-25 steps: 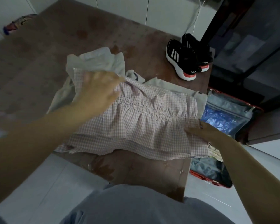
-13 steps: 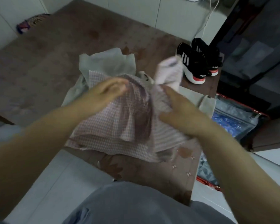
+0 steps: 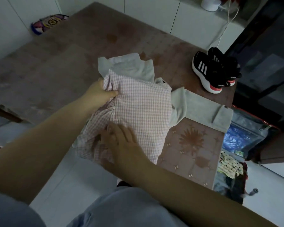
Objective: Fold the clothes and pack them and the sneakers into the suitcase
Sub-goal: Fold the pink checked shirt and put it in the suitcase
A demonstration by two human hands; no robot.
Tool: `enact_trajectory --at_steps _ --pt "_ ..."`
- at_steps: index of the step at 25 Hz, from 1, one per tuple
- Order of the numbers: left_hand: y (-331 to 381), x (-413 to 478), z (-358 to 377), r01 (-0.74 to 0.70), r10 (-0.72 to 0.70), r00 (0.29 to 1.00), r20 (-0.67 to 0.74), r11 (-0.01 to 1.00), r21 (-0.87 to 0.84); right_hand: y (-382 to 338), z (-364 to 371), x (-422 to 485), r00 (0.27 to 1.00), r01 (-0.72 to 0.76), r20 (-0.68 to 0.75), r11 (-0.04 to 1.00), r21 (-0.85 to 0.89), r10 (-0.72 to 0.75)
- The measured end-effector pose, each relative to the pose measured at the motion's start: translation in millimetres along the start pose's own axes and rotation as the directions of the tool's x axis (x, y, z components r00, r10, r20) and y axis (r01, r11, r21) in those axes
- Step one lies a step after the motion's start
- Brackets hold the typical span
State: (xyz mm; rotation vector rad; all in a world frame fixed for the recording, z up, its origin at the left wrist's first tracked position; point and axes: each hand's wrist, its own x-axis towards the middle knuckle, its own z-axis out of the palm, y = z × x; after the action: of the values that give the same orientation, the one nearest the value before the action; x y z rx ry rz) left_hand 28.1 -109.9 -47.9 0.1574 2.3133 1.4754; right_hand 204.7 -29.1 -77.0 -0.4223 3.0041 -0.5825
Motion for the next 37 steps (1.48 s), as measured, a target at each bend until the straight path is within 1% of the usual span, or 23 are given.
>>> enact_trajectory --at_steps 1,3,4,5,6,8,9,10,11,13,15,17,20,23,25,27,29,31,32,33,34,35,37 --pt "-5.3 3.8 1.8 0.011 -0.011 1.0 0.017 1.0 0.014 11.1 3.1 -4.2 1.0 -0.01 0.026 1.0 -0.018 0.011" --pt "-15.4 9.7 9.9 0.038 -0.039 0.999 0.027 0.998 0.049 28.3 4.0 -9.0 0.988 0.111 0.105 0.992 0.058 -0.116" --pt "-18.5 10.6 14.0 0.042 -0.042 0.999 0.001 0.995 0.086 33.9 0.0 -10.1 0.979 0.172 0.094 0.979 0.106 -0.182" --pt "-20.9 10.5 16.4 0.045 -0.042 0.999 -0.026 0.992 0.118 42.9 -2.2 -10.1 0.987 0.16 -0.012 0.975 0.153 -0.16" --pt "-20.7 10.7 16.9 0.047 -0.042 0.998 -0.042 0.992 0.115 54.2 -8.0 -9.9 0.984 0.073 -0.174 0.974 0.217 -0.035" --pt "-15.2 9.6 16.0 0.094 -0.095 0.995 -0.006 0.993 -0.064 81.6 -21.2 -11.7 0.853 -0.198 -0.364 0.877 0.437 0.374" --pt "-13.7 9.4 15.1 0.129 -0.124 0.991 0.039 0.981 -0.145 94.5 -27.8 -10.9 0.771 -0.321 -0.307 0.757 0.569 0.558" --pt "-12.6 7.6 12.6 0.15 -0.13 0.985 0.113 0.972 -0.182 105.1 -34.0 -9.9 0.717 -0.43 -0.144 0.595 0.679 0.682" --pt "-12.9 5.6 10.9 0.119 -0.088 0.973 0.213 0.983 -0.141 114.3 -36.0 -6.9 0.668 -0.514 0.024 0.438 0.737 0.743" --pt "-15.4 1.1 11.5 -0.029 0.028 0.938 0.345 1.0 -0.003 124.2 -36.6 0.1 0.603 -0.59 0.217 0.246 0.769 0.767" --pt "-14.2 -2.4 13.0 -0.092 0.066 0.952 0.3 0.993 0.074 129.4 -34.5 2.2 0.594 -0.577 0.299 0.136 0.805 0.746" --pt "-3.9 -8.3 19.1 -0.116 0.089 0.981 0.173 0.982 0.151 135.7 -34.5 -6.6 0.643 -0.497 0.322 0.058 0.866 0.695" --pt "14.2 -18.7 32.1 -0.22 0.205 0.975 0.082 0.933 0.285 136.8 -49.3 -32.8 0.692 -0.422 0.272 0.068 0.904 0.668" --pt "37.5 -30.6 59.7 -0.312 0.293 0.945 0.142 0.941 0.134 145.3 -73.3 -74.6 0.672 -0.379 0.232 0.058 0.923 0.703" --pt "48.4 -30.7 90.1 -0.238 0.231 0.938 0.258 0.971 -0.002 161.8 -87.5 -106.3 0.633 -0.321 0.201 0.017 0.947 0.748" --pt "49.7 -24.4 130.0 -0.147 0.149 0.911 0.385 0.989 -0.034 180.4 -93.8 -133.8 0.545 -0.31 0.211 -0.039 0.95 0.811" --pt "42.7 -16.0 168.0 -0.125 0.087 0.89 0.448 0.991 0.054 197.5 -85.0 -152.4 0.47 -0.398 0.242 -0.041 0.917 0.849" --pt "33.5 -15.2 198.3 -0.206 0.077 0.909 0.41 0.937 0.281 204.1 -66.5 -165.4 0.408 -0.577 0.264 0.023 0.816 0.874" --pt "28.5 -21.0 210.0 -0.279 0.123 0.926 0.357 0.86 0.428 203.8 -56.2 -171.5 0.375 -0.659 0.248 0.069 0.749 0.893" --pt "24.9 -30.6 217.9 -0.395 0.275 0.916 0.291 0.742 0.542 201.5 -44.7 -177.4 0.348 -0.733 0.193 0.138 0.666 0.917" --pt "18.9 -43.2 222.3 -0.535 0.471 0.836 0.281 0.587 0.608 197.9 -35.0 -183.5 0.376 -0.781 0.092 0.261 0.567 0.922" --pt "16.7 -57.9 224.2 -0.658 0.602 0.719 0.347 0.43 0.618 191.2 -26.8 -188.5 0.466 -0.796 -0.021 0.429 0.427 0.884" --pt "-4.2 -78.2 226.0 -0.792 0.57 0.578 0.584 0.22 0.569 178.9 -9.1 -195.5 0.692 -0.702 -0.09 0.697 0.15 0.716"
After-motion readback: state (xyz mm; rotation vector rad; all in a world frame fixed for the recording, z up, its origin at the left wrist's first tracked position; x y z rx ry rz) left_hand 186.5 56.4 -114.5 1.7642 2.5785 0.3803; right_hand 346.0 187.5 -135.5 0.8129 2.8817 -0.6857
